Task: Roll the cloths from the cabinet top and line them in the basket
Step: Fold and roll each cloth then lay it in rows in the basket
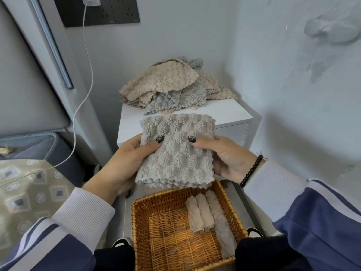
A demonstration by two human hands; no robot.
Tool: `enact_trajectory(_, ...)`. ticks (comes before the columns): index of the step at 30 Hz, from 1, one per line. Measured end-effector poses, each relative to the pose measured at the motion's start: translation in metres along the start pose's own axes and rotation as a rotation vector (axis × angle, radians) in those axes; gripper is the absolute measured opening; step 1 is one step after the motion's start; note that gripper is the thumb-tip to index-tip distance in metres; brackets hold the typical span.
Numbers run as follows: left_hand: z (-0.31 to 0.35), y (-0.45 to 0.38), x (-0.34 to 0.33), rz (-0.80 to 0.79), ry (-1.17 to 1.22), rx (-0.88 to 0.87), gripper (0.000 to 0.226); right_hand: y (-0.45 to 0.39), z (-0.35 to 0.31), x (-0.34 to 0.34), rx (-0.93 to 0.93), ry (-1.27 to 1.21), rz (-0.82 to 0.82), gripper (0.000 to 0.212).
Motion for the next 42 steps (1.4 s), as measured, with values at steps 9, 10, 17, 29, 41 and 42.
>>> enact_trajectory(9, 0.005, 0.002, 0.008, -0.016, -0.317, -0.038, 0.055, 0.006, -0.006, 0.007, 0.019, 0.293, 0.098, 0.021)
enact_trajectory(10, 0.004, 0.003, 0.009, -0.027, -0.352, -0.032, 0.068, 0.007, -0.007, 0.007, 0.017, 0.298, 0.092, 0.020)
enact_trajectory(17, 0.004, 0.007, 0.008, -0.106, -0.217, -0.019, 0.079, 0.011, -0.003, 0.009, -0.007, 0.172, 0.066, 0.047)
enact_trajectory(29, 0.008, 0.006, 0.000, -0.292, 0.083, -0.035, 0.066, 0.009, -0.019, 0.003, 0.115, -0.162, -0.193, 0.085)
enact_trajectory(41, 0.014, 0.005, -0.003, -0.356, 0.161, -0.039, 0.041, 0.008, -0.025, 0.013, 0.173, -0.165, -0.184, 0.043)
enact_trajectory(42, 0.014, 0.005, -0.004, -0.343, 0.144, -0.036, 0.039, 0.009, -0.024, 0.013, 0.158, -0.165, -0.181, 0.039)
Point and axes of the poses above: each hand's wrist, its own y-axis away from the middle knuckle, its own x-axis out of the back of the hand, z = x × y, the point moved 7 cm from there along -y, towards the middle knuckle, and after that the axes turned 5 degrees about -z, right-handed, at the moved point
